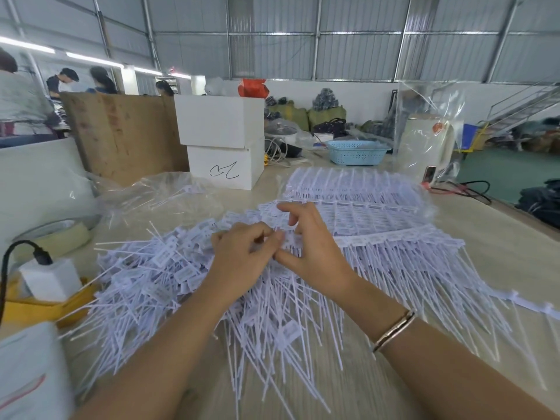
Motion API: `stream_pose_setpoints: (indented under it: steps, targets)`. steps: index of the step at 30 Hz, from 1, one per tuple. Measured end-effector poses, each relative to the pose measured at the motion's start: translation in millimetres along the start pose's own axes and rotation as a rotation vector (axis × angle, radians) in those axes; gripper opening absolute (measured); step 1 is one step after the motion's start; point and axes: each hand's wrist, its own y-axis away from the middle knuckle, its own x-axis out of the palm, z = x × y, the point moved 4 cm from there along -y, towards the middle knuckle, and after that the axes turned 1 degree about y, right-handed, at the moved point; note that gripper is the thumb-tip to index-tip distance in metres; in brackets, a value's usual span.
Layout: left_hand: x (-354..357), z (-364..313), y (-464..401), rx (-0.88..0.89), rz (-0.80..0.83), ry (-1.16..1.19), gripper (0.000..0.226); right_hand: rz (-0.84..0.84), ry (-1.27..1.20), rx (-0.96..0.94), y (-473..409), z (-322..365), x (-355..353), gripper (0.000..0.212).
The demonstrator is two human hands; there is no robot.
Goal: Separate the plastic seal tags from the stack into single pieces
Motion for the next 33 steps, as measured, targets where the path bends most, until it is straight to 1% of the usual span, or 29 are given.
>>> stream_pose_setpoints:
  steps: [3, 5, 8, 11, 14, 16, 18, 20, 23, 25, 26, 29, 31, 33]
  targets:
    - [3, 7, 1, -0.024, -0.022, 0.018, 0.031, 0.044, 0.061, -0.002, 8, -6, -1, 0.047]
    - [6, 6, 3, 0.028, -0.023, -0.049, 0.033, 0.022, 0.132, 0.039, 13, -10, -4, 0.040]
    - [8, 6, 5, 0.078, -0.065, -0.117, 0.027, 0.028, 0.239, 0.042, 16, -8, -3, 0.034]
    - [8, 10, 5, 0.075, -0.076, -0.104, 0.027, 0.019, 0.311, 0.000, 16, -2, -5, 0.035]
    - [8, 12, 4, 0.082, -0.088, -0.104, 0.034, 0.018, 0.509, -0.031, 15, -1, -4, 0.031]
    - [10, 13, 4, 0.098, -0.093, -0.145, 0.034, 0.005, 0.631, -0.046, 15, -3, -3, 0.028]
    - [11, 11, 5, 0.119, -0.102, -0.185, 0.026, -0.039, 0.744, -0.077, 14, -4, -5, 0.032]
    - [11, 6, 7, 0.177, -0.108, -0.210, 0.026, -0.070, 0.817, -0.095, 13, -2, -6, 0.039]
    - [10, 1, 11, 0.346, -0.064, -0.310, 0.034, -0.089, 0.830, -0.098, 16, 2, -5, 0.042]
    - [11, -2, 13, 0.421, -0.012, -0.396, 0.039, -0.118, 0.822, -0.088, 19, 0, -8, 0.038]
    - [11, -3, 14, 0.446, -0.004, -0.446, 0.037, -0.126, 0.818, -0.077, 21, -1, -10, 0.035]
    - [9, -6, 12, 0.496, -0.058, -0.596, 0.020, -0.094, 0.751, -0.033, 23, -4, -9, 0.033]
    - [9, -7, 11, 0.511, -0.096, -0.671, 0.023, -0.086, 0.689, 0.012, 27, -5, -4, 0.027]
    - [11, -7, 11, 0.527, -0.102, -0.697, 0.026, -0.093, 0.688, 0.021, 30, -7, -1, 0.025]
